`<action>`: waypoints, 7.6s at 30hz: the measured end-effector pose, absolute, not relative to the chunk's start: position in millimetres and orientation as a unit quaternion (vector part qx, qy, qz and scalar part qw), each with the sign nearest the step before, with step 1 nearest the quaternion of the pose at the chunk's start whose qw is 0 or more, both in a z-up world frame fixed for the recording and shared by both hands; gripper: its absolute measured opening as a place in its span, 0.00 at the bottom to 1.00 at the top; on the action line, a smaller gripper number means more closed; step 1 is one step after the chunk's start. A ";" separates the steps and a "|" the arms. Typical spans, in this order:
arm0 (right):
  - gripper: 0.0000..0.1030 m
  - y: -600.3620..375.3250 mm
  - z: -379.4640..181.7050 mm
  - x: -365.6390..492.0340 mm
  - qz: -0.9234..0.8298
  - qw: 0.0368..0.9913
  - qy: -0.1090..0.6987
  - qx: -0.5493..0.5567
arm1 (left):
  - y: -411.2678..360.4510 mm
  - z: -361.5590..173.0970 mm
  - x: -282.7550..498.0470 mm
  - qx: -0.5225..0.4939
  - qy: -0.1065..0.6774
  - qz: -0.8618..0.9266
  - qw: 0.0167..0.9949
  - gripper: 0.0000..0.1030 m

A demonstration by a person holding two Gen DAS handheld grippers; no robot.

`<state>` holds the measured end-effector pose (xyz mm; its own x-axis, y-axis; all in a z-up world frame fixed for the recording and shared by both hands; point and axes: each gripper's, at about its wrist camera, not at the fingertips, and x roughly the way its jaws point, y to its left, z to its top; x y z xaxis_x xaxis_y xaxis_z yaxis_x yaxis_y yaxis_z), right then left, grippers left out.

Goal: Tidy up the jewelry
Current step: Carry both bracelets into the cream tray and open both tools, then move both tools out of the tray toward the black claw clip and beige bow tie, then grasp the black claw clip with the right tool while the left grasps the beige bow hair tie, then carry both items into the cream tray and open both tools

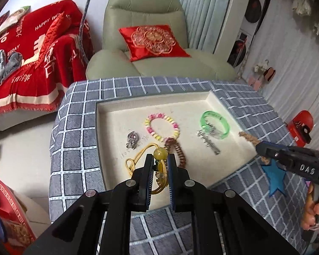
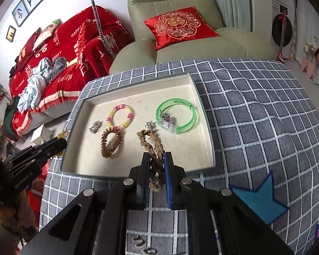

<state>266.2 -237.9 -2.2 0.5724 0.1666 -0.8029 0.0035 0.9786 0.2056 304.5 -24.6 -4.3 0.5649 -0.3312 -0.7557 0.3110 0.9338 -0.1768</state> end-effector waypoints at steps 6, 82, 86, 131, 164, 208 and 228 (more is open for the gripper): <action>0.14 -241.3 -22.2 293.6 0.036 0.870 0.482 0.095 | -33.1 -30.6 326.7 -0.001 0.460 -0.174 0.871 0.28; 0.90 -232.9 -17.4 277.6 0.026 0.888 0.445 0.111 | -38.7 -26.6 322.2 0.047 0.405 -0.078 0.910 1.00; 1.00 -230.7 -7.1 268.9 0.033 0.900 0.418 0.118 | -35.8 -22.8 311.0 0.047 0.401 -0.083 0.911 1.00; 0.79 -146.6 -74.8 105.5 0.044 0.857 0.510 0.056 | -8.0 -65.4 189.6 0.100 0.439 -0.185 0.874 1.00; 0.19 -167.8 -72.6 93.9 0.035 0.866 0.495 0.060 | -74.8 -65.5 184.0 0.208 0.430 -0.380 0.792 0.33; 0.19 -200.8 -43.3 131.8 0.045 0.876 0.469 0.108 | -25.7 -34.6 185.2 0.034 0.427 -0.201 0.881 0.23; 0.19 -221.4 -22.4 166.9 0.052 0.881 0.453 0.129 | -21.9 -13.1 206.7 0.022 0.409 -0.194 0.891 0.23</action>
